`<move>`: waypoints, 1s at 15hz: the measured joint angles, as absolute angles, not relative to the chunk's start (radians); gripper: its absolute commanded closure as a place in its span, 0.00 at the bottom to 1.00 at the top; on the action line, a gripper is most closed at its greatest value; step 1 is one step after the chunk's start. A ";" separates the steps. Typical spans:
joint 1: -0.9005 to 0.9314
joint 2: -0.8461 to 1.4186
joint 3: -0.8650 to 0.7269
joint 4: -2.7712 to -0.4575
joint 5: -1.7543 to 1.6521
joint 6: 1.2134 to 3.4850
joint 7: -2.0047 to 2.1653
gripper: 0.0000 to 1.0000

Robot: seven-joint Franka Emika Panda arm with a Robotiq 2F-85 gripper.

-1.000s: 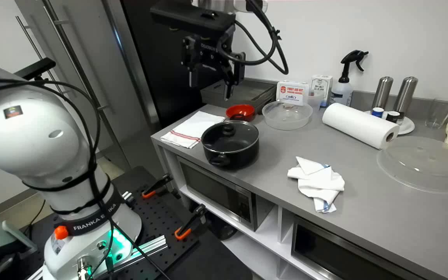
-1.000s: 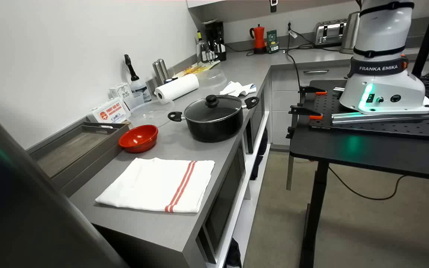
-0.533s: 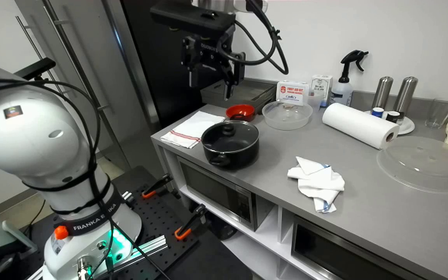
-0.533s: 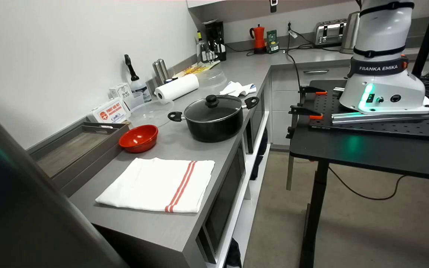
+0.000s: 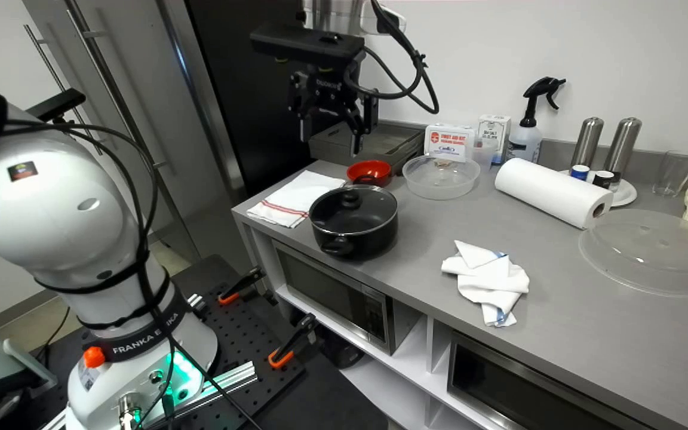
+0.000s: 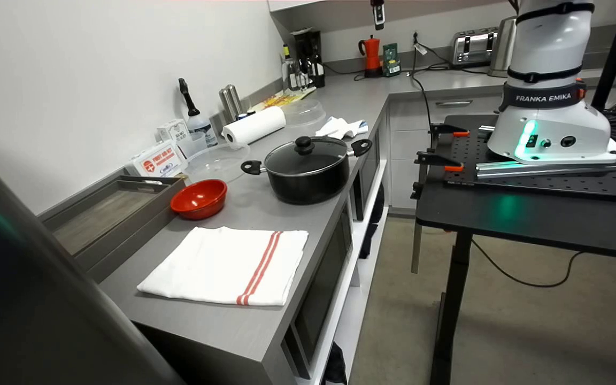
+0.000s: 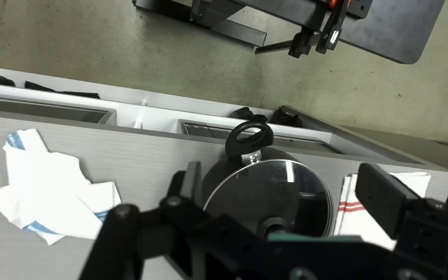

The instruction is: Take the lid off the pot

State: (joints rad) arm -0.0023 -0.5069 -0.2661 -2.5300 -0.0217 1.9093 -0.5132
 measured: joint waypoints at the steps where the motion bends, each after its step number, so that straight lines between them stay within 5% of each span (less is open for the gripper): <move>1: 0.007 -0.476 -0.241 -2.529 -0.020 1.949 -0.491 0.00; 15: 0.044 0.036 0.030 -2.346 -0.171 2.398 -0.069 0.00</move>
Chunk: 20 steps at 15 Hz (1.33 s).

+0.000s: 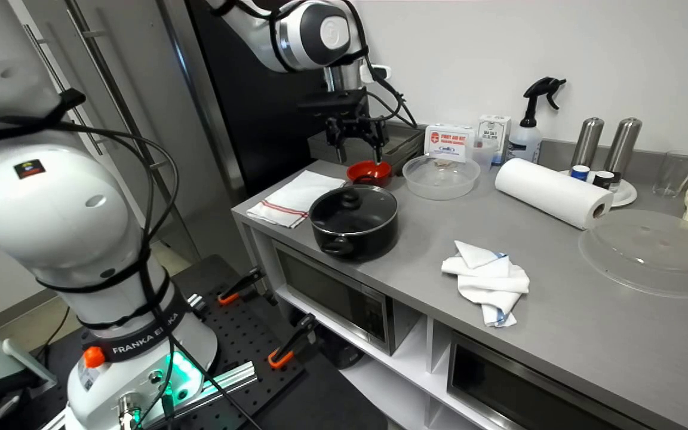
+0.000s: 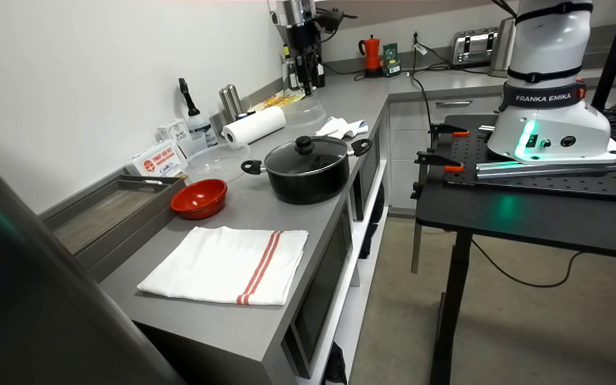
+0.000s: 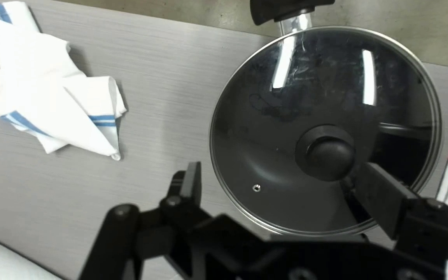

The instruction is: Take the lid off the pot

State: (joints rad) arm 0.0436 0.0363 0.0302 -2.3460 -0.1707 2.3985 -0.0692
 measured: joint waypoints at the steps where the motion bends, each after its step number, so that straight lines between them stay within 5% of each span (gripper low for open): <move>1: 0.045 0.077 0.034 -2.317 -0.193 2.402 -0.040 0.00; 10: 0.088 0.361 0.034 -2.091 -0.232 2.398 0.057 0.00; 20: 0.111 0.407 0.039 -2.074 -0.221 2.389 0.058 0.00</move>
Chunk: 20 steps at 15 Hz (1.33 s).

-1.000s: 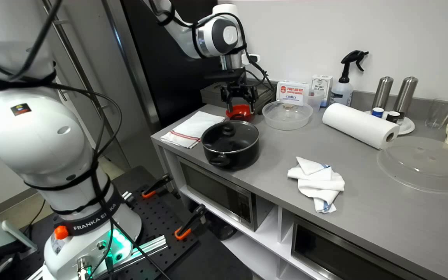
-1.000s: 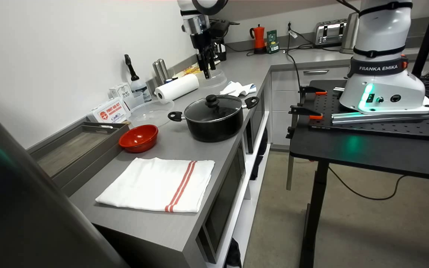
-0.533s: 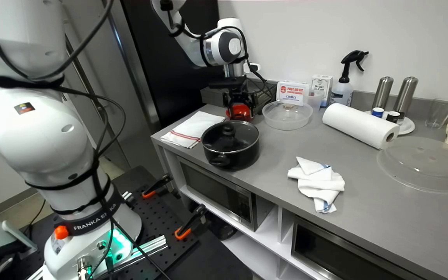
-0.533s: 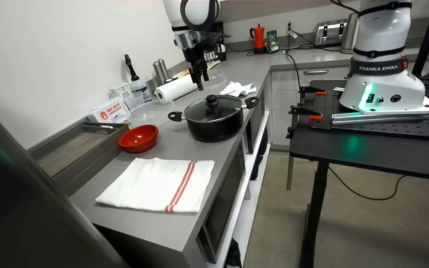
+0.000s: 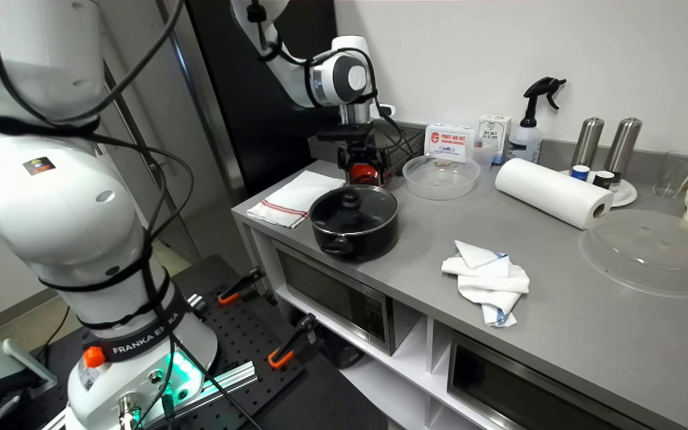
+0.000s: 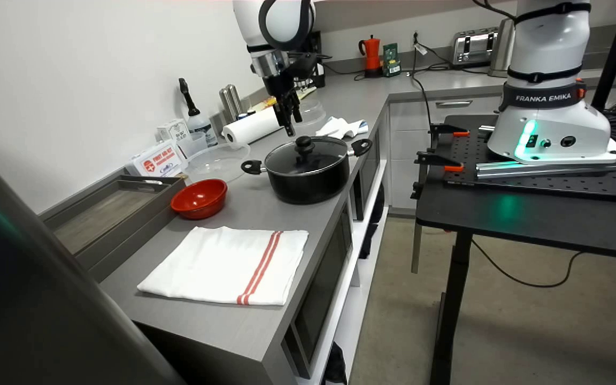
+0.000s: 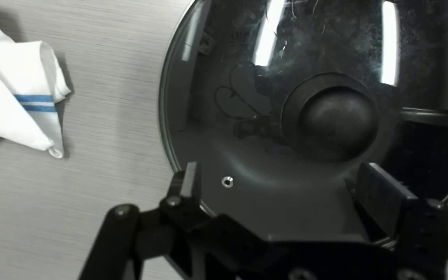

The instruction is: Take the lid off the pot

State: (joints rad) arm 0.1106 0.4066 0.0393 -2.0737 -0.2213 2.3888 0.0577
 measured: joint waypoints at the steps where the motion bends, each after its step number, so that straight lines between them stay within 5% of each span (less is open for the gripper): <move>1: 0.111 0.405 0.042 -2.079 -0.220 2.389 0.058 0.00; 13: 0.112 0.399 0.085 -2.149 -0.200 2.391 0.055 0.05; 14: 0.112 0.399 0.086 -2.151 -0.196 2.391 0.054 0.27; 16: 0.112 0.399 0.087 -2.153 -0.186 2.391 0.051 0.30; 20: 0.112 0.399 0.087 -2.155 -0.178 2.391 0.047 0.61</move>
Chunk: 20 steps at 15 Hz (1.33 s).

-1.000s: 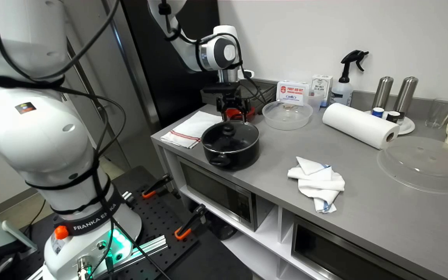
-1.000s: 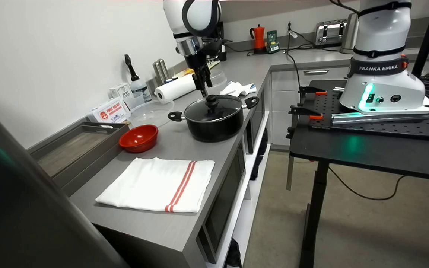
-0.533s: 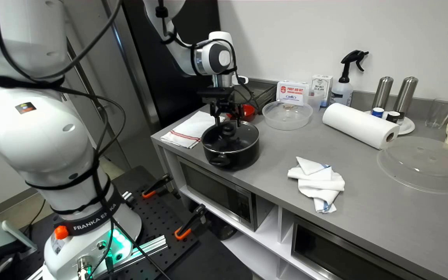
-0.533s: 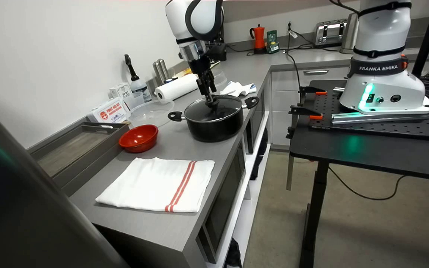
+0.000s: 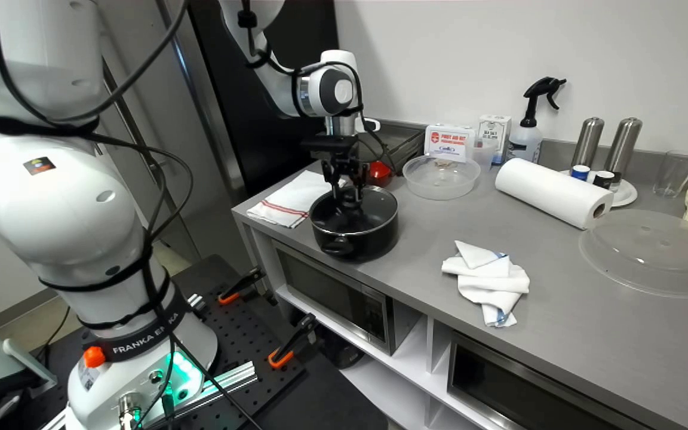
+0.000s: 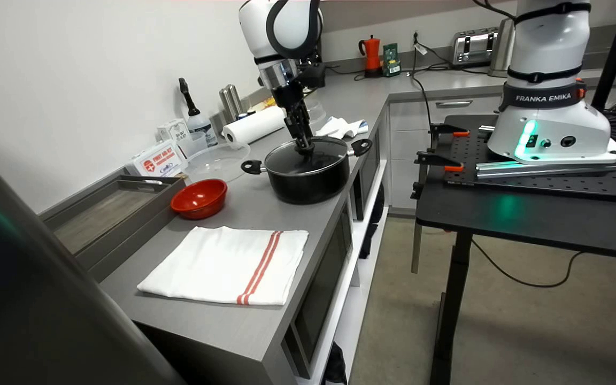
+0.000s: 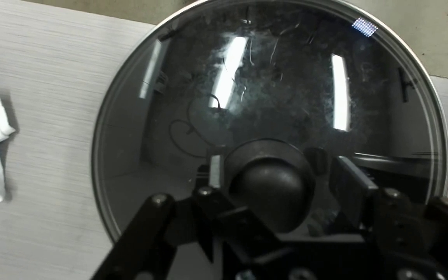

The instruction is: Take the lid off the pot

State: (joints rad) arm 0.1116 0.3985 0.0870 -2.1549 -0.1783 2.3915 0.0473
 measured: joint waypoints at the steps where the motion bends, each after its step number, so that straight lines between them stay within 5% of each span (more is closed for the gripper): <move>1: 0.111 0.399 0.087 -2.155 -0.177 2.391 0.047 0.65; 2: 0.110 0.398 0.086 -2.154 -0.177 2.391 0.046 0.60; 3: 0.108 0.398 0.087 -2.154 -0.176 2.391 0.045 0.74; 4: 0.108 0.397 0.087 -2.154 -0.176 2.391 0.045 0.77; 7: 0.108 0.397 0.087 -2.154 -0.176 2.391 0.045 0.31; 9: 0.108 0.398 0.087 -2.154 -0.175 2.391 0.044 0.35; 10: 0.108 0.398 0.087 -2.154 -0.175 2.391 0.044 0.59; 12: 0.108 0.398 0.087 -2.153 -0.174 2.391 0.043 0.62; 14: 0.108 0.398 0.087 -2.151 -0.174 2.391 0.042 0.76; 20: 0.108 0.398 0.087 -2.150 -0.172 2.390 0.041 0.76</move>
State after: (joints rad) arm 0.1080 0.3980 0.0870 -2.1496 -0.1724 2.3902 0.0414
